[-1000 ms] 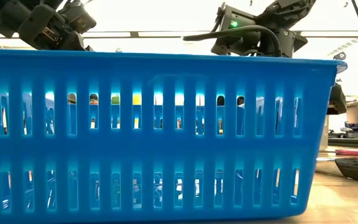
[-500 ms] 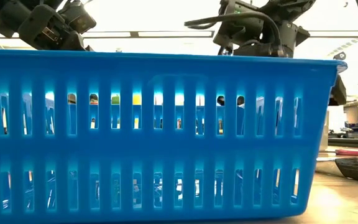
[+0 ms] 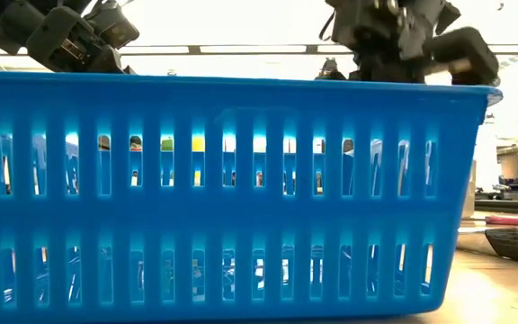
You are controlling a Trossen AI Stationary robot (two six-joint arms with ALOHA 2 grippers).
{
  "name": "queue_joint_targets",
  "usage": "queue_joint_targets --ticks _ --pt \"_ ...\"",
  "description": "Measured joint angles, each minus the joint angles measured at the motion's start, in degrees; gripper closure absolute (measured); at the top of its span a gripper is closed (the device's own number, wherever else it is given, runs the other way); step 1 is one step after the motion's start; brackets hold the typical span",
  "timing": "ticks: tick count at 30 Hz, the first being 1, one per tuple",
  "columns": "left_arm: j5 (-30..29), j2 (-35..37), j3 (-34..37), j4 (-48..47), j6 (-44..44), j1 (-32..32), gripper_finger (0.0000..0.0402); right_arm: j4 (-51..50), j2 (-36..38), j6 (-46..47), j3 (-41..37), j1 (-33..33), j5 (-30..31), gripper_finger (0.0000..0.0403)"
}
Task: Pick & Place Paint Supplies
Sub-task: Put the blue paintbrush into the gray bin
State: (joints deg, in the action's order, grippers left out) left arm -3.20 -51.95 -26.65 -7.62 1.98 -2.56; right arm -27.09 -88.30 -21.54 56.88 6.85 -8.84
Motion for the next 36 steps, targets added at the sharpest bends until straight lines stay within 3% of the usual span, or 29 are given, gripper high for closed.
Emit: queue_joint_targets --ticks 5,13,24,28,36 --pt "0.0 0.0 0.0 0.0 0.0 0.0 0.0319 -0.3 6.0 9.3 0.0 0.0 3.3 0.0388" --pt "0.0 0.0 0.0 0.0 0.0 0.0 0.0319 -8.3 14.1 33.9 0.1 0.0 17.1 0.0388" --pt "0.0 0.0 0.0 0.0 0.0 0.0 0.0319 -24.6 15.9 56.9 0.0 0.0 28.2 0.0388" --pt "0.0 0.0 0.0 0.0 0.0 0.0 0.0319 -30.0 15.9 64.9 -0.3 0.0 28.8 0.0388" --pt "0.0 0.0 0.0 0.0 0.0 0.0 0.0319 -33.5 15.9 72.2 -3.7 0.0 29.3 0.0388"
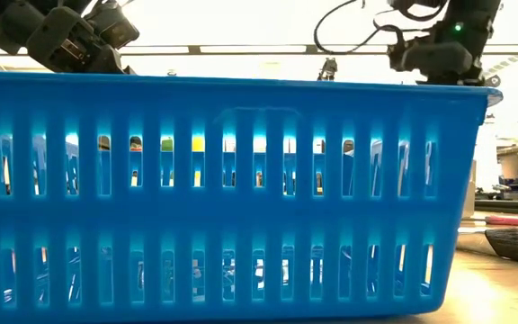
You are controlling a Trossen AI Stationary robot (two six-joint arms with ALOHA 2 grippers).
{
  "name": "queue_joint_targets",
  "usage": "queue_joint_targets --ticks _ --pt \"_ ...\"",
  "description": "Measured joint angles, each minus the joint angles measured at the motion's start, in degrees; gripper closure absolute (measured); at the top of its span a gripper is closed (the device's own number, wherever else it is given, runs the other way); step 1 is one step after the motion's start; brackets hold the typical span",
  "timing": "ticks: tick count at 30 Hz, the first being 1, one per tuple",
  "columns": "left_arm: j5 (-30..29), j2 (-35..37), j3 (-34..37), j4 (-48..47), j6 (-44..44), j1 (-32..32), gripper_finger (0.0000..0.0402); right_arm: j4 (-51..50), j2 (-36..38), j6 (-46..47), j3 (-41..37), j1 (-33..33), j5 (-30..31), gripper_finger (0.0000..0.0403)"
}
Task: Pick & Place Paint Supplies
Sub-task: Put the blue paintbrush into the gray bin
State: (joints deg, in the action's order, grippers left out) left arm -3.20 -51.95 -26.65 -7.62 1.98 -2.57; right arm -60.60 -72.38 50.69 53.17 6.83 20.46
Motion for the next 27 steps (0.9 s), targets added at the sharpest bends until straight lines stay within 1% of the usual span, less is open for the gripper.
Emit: queue_joint_targets --ticks 8,17,27 --pt "0.0 0.0 0.0 0.0 0.0 0.0 0.0319 2.0 0.0 2.8 -4.8 -0.1 1.2 0.0388" --pt "0.0 0.0 0.0 0.0 0.0 0.0 0.0319 8.4 0.0 3.3 -11.4 -1.9 1.1 0.0388" --pt "0.0 0.0 0.0 0.0 0.0 0.0 0.0319 12.0 0.0 2.8 -14.3 -4.2 0.7 0.0388"
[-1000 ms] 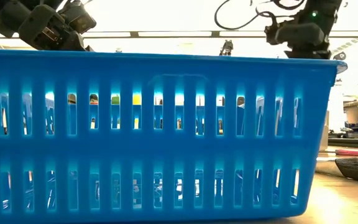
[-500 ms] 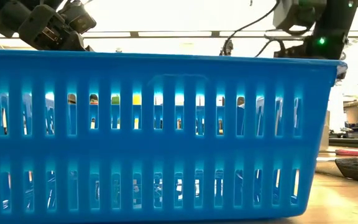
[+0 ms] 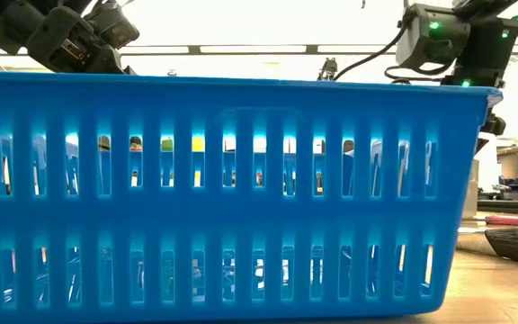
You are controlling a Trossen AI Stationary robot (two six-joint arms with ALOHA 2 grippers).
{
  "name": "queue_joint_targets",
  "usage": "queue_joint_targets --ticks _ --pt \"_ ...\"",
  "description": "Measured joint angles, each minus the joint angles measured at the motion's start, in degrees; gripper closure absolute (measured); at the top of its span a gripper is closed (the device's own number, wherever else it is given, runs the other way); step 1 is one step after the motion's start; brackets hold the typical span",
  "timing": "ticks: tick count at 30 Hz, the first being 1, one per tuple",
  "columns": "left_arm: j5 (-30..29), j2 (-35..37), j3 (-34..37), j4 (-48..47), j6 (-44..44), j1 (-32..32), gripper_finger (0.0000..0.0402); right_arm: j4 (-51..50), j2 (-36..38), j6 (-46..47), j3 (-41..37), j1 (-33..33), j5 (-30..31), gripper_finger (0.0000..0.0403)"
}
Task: Pick & Place Paint Supplies
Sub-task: Put the blue paintbrush into the gray bin
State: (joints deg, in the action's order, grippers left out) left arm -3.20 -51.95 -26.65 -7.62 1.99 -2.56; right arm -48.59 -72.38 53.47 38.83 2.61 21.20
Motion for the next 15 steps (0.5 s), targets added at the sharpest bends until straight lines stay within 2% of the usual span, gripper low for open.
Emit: queue_joint_targets --ticks 11,15 --pt "0.0 0.0 0.0 0.0 0.0 0.0 0.0319 1.8 0.0 -1.3 0.0 -0.2 -0.2 0.0387" --pt "0.0 0.0 0.0 0.0 0.0 0.0 0.0319 1.8 0.0 -1.4 0.1 -0.3 -0.2 0.0373"
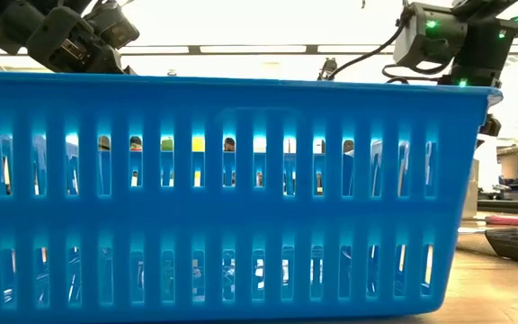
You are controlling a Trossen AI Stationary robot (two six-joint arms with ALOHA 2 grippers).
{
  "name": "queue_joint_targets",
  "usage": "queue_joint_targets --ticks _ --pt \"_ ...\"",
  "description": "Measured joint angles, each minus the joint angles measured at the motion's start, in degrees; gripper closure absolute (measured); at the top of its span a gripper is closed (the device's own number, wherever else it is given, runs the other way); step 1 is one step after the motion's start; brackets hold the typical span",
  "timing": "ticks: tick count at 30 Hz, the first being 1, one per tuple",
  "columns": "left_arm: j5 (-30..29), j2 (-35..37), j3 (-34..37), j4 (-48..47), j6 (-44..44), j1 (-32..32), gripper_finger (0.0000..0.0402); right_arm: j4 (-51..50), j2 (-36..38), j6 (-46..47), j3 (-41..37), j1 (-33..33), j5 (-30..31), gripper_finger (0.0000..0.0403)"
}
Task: Pick & Place Paint Supplies
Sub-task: Put the blue paintbrush into the gray bin
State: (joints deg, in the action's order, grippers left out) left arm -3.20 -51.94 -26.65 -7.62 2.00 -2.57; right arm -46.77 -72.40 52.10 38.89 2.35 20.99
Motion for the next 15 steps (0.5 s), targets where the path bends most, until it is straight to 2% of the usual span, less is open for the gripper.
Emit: queue_joint_targets --ticks 6,15 --pt "0.0 0.0 0.0 0.0 0.0 0.0 0.0319 -0.1 0.0 0.7 0.0 0.0 0.0 0.0342" --pt "0.0 0.0 0.0 0.0 0.0 0.0 0.0319 0.0 0.0 0.4 0.0 0.0 0.0 0.0339"
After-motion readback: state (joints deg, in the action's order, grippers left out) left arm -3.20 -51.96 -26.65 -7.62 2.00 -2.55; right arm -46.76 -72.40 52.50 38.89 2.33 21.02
